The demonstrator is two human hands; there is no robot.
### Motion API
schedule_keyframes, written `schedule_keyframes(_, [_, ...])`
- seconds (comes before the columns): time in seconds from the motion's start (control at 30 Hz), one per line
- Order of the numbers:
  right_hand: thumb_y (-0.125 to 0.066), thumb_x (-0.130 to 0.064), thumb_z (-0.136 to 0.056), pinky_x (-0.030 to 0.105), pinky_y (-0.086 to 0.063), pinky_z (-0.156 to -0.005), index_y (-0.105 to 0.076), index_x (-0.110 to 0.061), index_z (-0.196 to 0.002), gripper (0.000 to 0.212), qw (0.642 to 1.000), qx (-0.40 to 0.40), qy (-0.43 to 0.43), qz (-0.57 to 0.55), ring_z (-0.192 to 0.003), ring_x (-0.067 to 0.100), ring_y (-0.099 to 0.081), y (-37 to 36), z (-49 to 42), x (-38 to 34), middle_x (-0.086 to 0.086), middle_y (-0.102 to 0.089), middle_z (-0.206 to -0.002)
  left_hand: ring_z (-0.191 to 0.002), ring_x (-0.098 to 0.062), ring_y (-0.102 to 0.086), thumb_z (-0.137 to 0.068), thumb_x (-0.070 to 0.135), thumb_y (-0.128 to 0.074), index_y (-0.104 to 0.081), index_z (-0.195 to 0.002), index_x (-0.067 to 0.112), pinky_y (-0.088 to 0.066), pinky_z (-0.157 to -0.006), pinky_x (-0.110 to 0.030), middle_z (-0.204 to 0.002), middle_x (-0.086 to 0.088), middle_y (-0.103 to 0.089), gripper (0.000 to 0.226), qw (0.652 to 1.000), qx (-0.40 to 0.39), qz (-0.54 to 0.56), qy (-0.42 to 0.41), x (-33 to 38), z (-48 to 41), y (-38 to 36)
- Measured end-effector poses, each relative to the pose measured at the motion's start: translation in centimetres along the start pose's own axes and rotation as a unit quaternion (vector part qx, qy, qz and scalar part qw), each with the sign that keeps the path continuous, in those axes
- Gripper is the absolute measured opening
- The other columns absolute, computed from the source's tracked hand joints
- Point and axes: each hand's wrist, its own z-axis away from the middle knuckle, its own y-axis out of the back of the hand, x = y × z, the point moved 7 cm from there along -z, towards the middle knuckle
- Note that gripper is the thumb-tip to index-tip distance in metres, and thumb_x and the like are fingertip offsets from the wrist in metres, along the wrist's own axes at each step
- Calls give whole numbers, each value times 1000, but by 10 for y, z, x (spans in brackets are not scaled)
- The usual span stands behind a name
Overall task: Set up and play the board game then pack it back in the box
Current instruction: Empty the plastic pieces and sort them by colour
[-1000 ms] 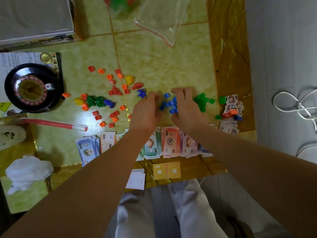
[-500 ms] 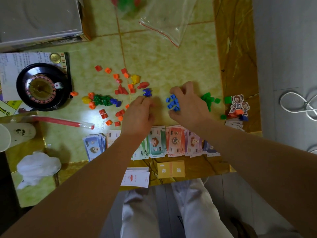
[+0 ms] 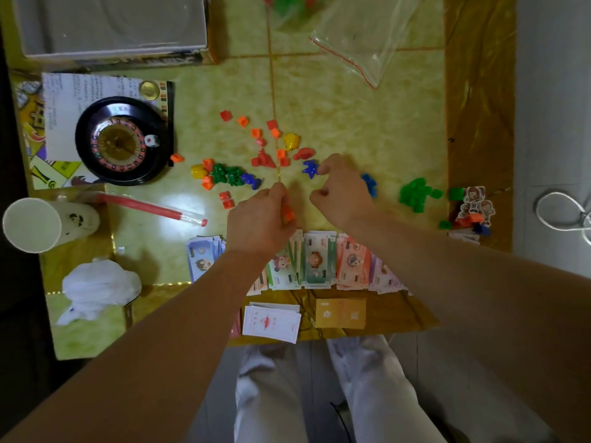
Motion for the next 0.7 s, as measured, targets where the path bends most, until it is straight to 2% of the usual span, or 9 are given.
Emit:
schedule_keyframes(0.17, [-57, -6, -88, 40, -52, -66, -39, -11, -128, 45, 998, 53, 3, -27, -70, 26, -62, 0, -6, -5, 7, -58, -73, -78, -28, -62, -84, 22, -60, -56, -101, 18, -49, -62, -36, -91, -3, -62, 17, 1000, -9, -10, -7, -1, -6, -4])
schedule_keyframes(0.3, [-57, -4, -87, 40, -50, -67, -48, -11, -120, 35, 998, 52, 29, -37, -68, 21, -56, -3, -12, -13, -3, -48, -64, -82, -30, -62, -87, 16, -55, -59, -105, 15, -48, -63, -37, -97, -5, -62, 19, 1000, 0, -11, 14, -14, -6, -1])
schedule_keyframes(0.4, [-57, -1, -87, 35, -50, -70, -50, -12, -120, 35, 995, 45, 46, -77, -70, 15, -55, -8, -14, -23, -5, -51, -71, -86, -33, -62, -89, 14, -55, -58, -117, 16, -48, -64, -37, -106, -6, -60, 29, 999, 12, -7, 31, -28, -3, 6])
schedule_keyframes(0.5, [-57, 1, -87, 26, -46, -69, -49, -14, -124, 41, 990, 44, 48, -127, -66, 8, -52, -10, -16, -31, -4, -54, -80, -86, -31, -63, -88, 10, -56, -56, -117, 19, -52, -67, -42, -106, -5, -60, 30, 998, 21, 10, 50, -41, -2, 13])
schedule_keyframes(0.6, [-58, 0, -86, 31, -49, -73, -44, -14, -130, 48, 991, 59, 29, -118, -74, 13, -52, -7, -18, -32, -3, -50, -88, -80, -30, -61, -89, 18, -59, -53, -113, 17, -50, -63, -41, -102, -5, -59, 25, 997, 39, 32, 50, -45, -1, 22])
schedule_keyframes(0.7, [-59, -5, -85, 37, -51, -87, -43, -17, -135, 53, 994, 72, 14, -77, -90, 18, -52, -7, -22, -32, 0, -48, -103, -76, -29, -57, -87, 26, -64, -52, -105, 13, -45, -61, -38, -102, -5, -57, 25, 994, 63, 71, 61, -49, 4, 33])
